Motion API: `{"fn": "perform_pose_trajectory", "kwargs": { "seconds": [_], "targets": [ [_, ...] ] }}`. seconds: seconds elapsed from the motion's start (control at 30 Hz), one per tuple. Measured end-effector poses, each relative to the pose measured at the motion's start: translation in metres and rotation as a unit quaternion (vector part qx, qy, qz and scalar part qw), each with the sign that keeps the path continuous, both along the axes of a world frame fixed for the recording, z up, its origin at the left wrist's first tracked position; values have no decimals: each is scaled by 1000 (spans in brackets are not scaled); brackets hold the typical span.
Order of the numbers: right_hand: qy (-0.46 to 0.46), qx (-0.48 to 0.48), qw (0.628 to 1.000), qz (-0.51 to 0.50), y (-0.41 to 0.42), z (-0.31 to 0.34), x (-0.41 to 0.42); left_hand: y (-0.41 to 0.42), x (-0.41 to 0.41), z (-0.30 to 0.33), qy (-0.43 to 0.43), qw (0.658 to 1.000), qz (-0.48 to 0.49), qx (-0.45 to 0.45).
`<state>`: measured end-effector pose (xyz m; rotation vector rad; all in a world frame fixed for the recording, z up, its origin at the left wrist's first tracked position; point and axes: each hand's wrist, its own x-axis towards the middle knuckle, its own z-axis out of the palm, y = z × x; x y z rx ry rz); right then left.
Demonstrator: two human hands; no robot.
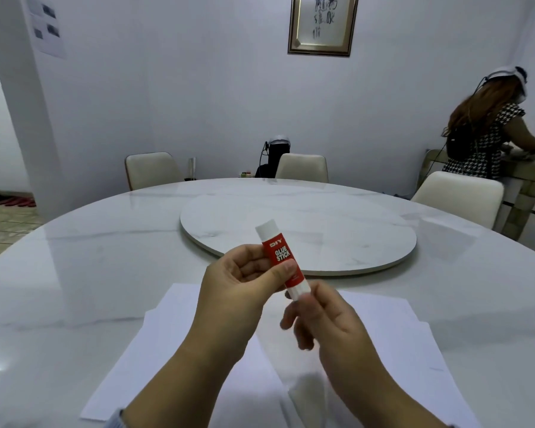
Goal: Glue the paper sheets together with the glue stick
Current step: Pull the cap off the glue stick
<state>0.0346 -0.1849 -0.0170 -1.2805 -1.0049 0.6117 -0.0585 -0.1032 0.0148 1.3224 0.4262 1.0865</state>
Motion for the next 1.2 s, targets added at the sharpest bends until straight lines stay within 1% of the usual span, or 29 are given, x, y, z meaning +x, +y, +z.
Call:
{"fn": "perform_pose_trajectory", "kwargs": {
  "seconds": [0.07, 0.13, 0.17, 0.2, 0.27, 0.3, 0.33, 0.37, 0.4, 0.43, 0.5, 0.57, 0.6, 0.63, 0.67, 0.7, 0.73, 0.77, 0.8, 0.87, 0.93, 0.97, 1.0, 1.03, 1.07, 1.1, 1.13, 1.17, 1.2],
  "targets": [
    [-120, 29, 990, -70, -1, -1, 4, -1, 0, 0, -6, 1000, -3, -6],
    [-128, 21, 991, -39, -2, 0, 7, -2, -1, 2, -8, 1000, -16, -8],
    [-76, 14, 997, 10, -3, 1, 8, -2, -1, 2, -7, 1000, -21, -8],
    [25, 12, 996, 81, -3, 1, 9, -3, -1, 2, -8, 1000, -27, -8],
    [244, 13, 946, 212, -1, 3, 5, -3, -1, 2, -5, 1000, -28, -6],
    [278, 7, 932, 234, -1, 2, 3, -3, -1, 2, 1, 1000, -22, -4],
    [262, -2, 940, 217, 1, -1, 3, -3, -1, 2, 3, 1000, -13, -1],
    [181, -17, 969, 166, 1, -3, 2, -2, -2, 2, 3, 1000, -5, 1],
    [59, -30, 993, 96, 1, -4, 0, -2, -2, 2, 1, 1000, 2, 1],
    [-63, -24, 998, 18, 1, -3, 0, -2, -2, 2, 0, 1000, 8, -1],
    [-237, -8, 967, -99, 1, -8, 6, -2, -1, 2, -3, 1000, 11, -7],
    [-323, -9, 936, -141, -1, -9, 11, -3, 0, 2, -5, 1000, 1, -16],
    [-304, -1, 946, -115, -1, -9, 11, -4, -1, 2, -5, 1000, -7, -19],
    [-224, 1, 973, -55, -1, -7, 11, -4, -1, 2, -4, 1000, -14, -19],
    [-94, 0, 995, 38, -1, -3, 9, -5, -1, 2, -3, 1000, -21, -16],
    [61, -2, 989, 132, -1, 0, 7, -5, -2, 2, 1, 1000, -23, -11],
    [166, -5, 969, 185, -2, 3, 5, -5, -2, 1, 6, 1000, -21, -7],
    [201, -7, 959, 202, -1, 1, 4, -5, -2, 2, 9, 1000, -14, -2],
    [171, -12, 969, 179, 0, -3, 4, -4, -3, 2, 7, 1000, -5, 1],
    [-29, -28, 996, 76, 1, -6, 4, -3, -3, 2, 3, 1000, 9, 5],
    [-192, 3, 980, -49, 1, -7, 6, -3, -2, 2, 4, 1000, 11, 4],
    [-216, 10, 973, -81, 0, -7, 8, -4, -2, 2, 5, 1000, 8, 0],
    [-211, 18, 975, -74, 0, -7, 9, -5, -1, 2, 3, 1000, 2, -3],
    [-155, 20, 987, -30, 0, -6, 8, -6, -1, 1, 1, 1000, -4, -4],
    [-46, 16, 998, 36, 0, -6, 7, -6, 0, 1, 2, 1000, -8, -1],
    [82, 8, 990, 116, 1, -4, 5, -6, 0, 2, 7, 1000, -8, 4],
    [171, 1, 972, 163, 1, -3, 4, -6, 0, 1, 14, 1000, -4, 7],
    [195, -5, 965, 176, 2, -3, 3, -6, -1, 1, 18, 1000, 2, 8],
    [176, -7, 972, 155, 3, -6, 3, -6, -1, 1, 18, 1000, 6, 7]
  ]
}}
